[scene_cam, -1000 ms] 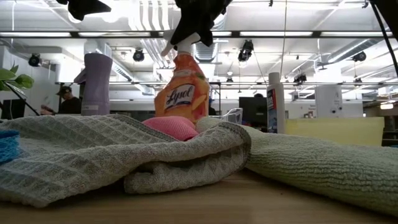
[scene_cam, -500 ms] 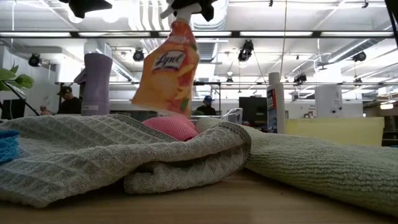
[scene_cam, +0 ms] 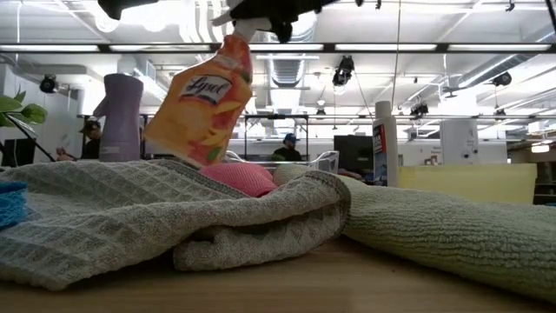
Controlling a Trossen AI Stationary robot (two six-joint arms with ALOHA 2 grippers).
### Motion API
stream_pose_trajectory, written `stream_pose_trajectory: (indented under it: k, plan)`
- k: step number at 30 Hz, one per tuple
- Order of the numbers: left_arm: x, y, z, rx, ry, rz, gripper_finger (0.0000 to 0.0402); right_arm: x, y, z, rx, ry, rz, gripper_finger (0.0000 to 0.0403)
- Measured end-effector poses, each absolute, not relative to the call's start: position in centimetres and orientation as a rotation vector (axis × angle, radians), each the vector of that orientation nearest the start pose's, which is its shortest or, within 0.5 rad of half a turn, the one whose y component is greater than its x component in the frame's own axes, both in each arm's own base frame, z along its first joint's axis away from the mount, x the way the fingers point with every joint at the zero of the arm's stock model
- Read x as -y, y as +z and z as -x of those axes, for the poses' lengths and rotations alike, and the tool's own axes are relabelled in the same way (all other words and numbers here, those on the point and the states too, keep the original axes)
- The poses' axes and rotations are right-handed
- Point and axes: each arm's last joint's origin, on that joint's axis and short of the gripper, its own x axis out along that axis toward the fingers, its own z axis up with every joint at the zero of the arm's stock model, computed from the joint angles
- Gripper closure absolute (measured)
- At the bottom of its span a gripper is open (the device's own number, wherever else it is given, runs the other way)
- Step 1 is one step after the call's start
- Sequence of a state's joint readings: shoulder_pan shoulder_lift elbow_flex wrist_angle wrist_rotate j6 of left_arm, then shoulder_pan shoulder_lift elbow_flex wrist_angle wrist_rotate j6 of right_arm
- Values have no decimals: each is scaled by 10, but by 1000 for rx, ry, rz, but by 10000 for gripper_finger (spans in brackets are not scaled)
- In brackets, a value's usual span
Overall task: Pick & Place Kitchen Items
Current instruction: Put the orange spray bottle into the transparent bin
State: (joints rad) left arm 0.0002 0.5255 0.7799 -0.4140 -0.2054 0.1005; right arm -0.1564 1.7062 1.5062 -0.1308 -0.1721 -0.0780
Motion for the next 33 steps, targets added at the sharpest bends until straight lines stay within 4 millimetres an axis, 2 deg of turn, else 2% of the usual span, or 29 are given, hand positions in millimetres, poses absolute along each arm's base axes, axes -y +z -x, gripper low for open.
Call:
stream_pose_trajectory:
  k: [5, 9, 14, 18, 22, 27, 33]
  plan:
    - [-6, 342, -109, -157, 193, -117, 118, 60, 334, -358, -242, -14, 18, 296]
    - [-6, 342, -109, -152, 190, -122, 118, 62, 334, -323, -180, -106, 31, 296]
    - [-6, 342, -109, -148, 190, -122, 118, 77, 350, -292, -150, -220, 53, 296]
    - [-6, 342, -109, -148, 190, -121, 118, 97, 372, -279, -194, -292, 60, 296]
    - [-6, 342, -109, -149, 190, -121, 118, 122, 387, -281, -295, -355, 65, 296]
    - [-6, 342, -109, -149, 190, -121, 118, 156, 400, -296, -438, -407, 64, 296]
    - [-6, 342, -109, -149, 190, -121, 118, 197, 398, -322, -607, -383, 7, 296]
